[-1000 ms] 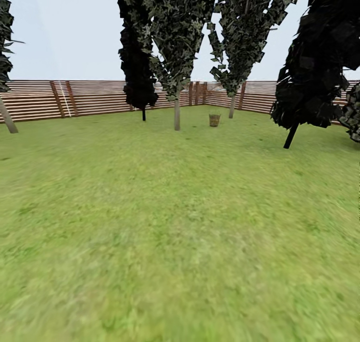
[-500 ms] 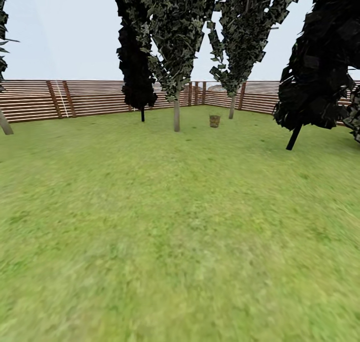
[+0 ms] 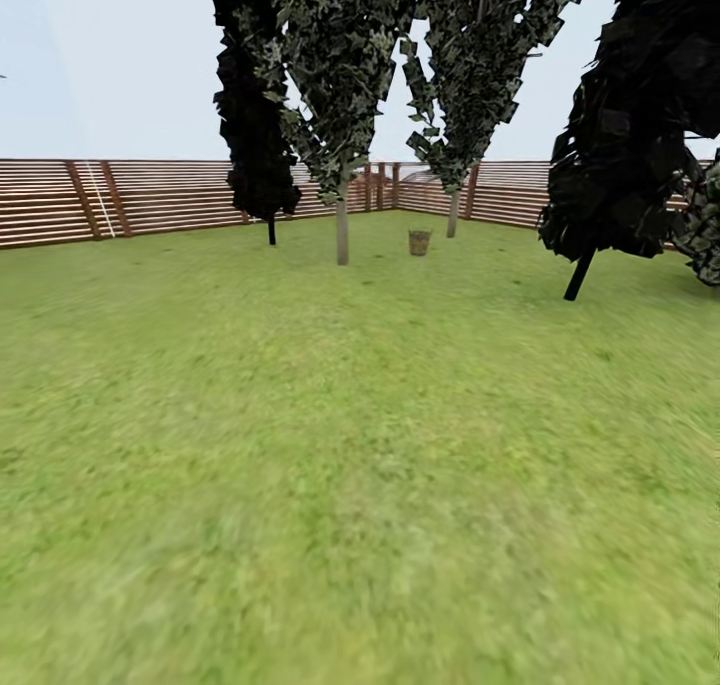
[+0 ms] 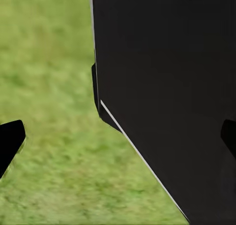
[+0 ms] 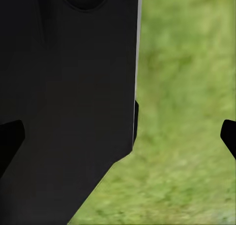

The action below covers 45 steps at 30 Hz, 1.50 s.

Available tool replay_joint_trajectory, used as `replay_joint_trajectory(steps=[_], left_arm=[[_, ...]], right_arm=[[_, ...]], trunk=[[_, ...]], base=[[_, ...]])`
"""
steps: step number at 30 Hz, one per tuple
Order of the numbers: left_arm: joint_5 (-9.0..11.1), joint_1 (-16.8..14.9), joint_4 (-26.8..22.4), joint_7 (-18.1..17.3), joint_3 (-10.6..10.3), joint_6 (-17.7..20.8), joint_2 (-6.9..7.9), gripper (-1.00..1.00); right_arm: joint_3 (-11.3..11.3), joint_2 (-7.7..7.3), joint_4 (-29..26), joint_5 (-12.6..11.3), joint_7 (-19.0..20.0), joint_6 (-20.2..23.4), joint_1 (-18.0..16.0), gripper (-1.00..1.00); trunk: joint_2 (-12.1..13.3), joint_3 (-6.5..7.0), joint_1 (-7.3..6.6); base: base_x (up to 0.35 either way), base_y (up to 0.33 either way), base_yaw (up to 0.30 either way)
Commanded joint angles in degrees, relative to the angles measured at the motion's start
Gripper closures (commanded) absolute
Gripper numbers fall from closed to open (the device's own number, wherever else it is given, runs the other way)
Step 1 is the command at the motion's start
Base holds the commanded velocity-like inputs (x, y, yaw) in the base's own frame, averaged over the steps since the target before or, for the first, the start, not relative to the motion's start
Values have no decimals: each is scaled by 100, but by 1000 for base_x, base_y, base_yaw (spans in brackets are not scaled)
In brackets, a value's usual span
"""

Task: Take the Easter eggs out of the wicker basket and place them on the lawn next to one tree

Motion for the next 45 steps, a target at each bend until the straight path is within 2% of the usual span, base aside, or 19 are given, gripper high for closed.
replay_joint_trajectory(steps=[1,26,38,45], left_arm=[[-3,4,-12,0,1,-2,3,-100],[-3,4,-117,0,1,2,8,-100],[-3,4,-117,0,1,7,8,-100],[-3,4,-117,0,1,7,8,-100]], right_arm=[[1,0,13,2,-1,-4,-9,-100],[-2,0,13,-3,-1,-6,-9,-100],[8,0,14,14,-1,-3,-9,-100],[9,0,14,15,-1,1,-9,-100]], trunk=[[-2,-6,3],[-2,-10,3],[-2,-10,3],[-2,-10,3]], base=[[326,74,-227],[327,28,-28],[329,0,-240],[330,0,-54]])
